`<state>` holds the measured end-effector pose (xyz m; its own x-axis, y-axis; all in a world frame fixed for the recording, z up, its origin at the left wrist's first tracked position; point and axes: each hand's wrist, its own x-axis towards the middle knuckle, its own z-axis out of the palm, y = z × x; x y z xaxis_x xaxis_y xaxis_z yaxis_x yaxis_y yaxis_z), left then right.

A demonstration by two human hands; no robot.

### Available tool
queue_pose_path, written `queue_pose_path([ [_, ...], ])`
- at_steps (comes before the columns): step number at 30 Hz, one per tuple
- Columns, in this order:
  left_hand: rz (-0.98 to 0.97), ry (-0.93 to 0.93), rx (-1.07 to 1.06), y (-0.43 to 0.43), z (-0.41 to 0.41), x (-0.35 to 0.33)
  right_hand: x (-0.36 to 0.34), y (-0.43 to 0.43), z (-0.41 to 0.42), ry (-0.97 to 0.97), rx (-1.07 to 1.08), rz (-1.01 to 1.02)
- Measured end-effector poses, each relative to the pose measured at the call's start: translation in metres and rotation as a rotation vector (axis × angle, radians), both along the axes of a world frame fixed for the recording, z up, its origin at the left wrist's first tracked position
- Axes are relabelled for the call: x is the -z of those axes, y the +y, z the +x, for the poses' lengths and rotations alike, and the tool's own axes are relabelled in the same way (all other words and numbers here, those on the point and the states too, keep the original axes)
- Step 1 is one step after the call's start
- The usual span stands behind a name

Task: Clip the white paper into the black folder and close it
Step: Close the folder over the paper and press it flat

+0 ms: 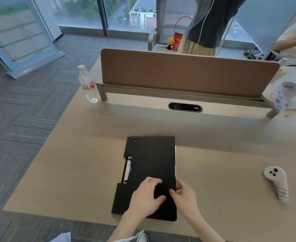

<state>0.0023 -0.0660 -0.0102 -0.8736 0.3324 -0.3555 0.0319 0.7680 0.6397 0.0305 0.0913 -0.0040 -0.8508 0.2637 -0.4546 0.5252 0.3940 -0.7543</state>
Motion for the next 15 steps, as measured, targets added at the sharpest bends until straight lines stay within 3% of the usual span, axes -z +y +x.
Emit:
queue_pose_path([
  [3,-0.169,0.097,-0.114,-0.03,-0.012,0.022,0.03,0.004,0.002,-0.072,-0.103,0.306],
  [5,-0.232,0.05,-0.167,-0.056,-0.018,0.033,0.042,0.004,0.005,-0.094,-0.179,0.404],
  [9,-0.204,-0.041,-0.159,-0.08,-0.016,0.048,0.056,-0.002,0.007,-0.08,-0.235,0.419],
  [15,-0.238,0.063,-0.033,-0.056,-0.017,0.049,0.064,0.008,0.02,-0.084,-0.143,0.464],
])
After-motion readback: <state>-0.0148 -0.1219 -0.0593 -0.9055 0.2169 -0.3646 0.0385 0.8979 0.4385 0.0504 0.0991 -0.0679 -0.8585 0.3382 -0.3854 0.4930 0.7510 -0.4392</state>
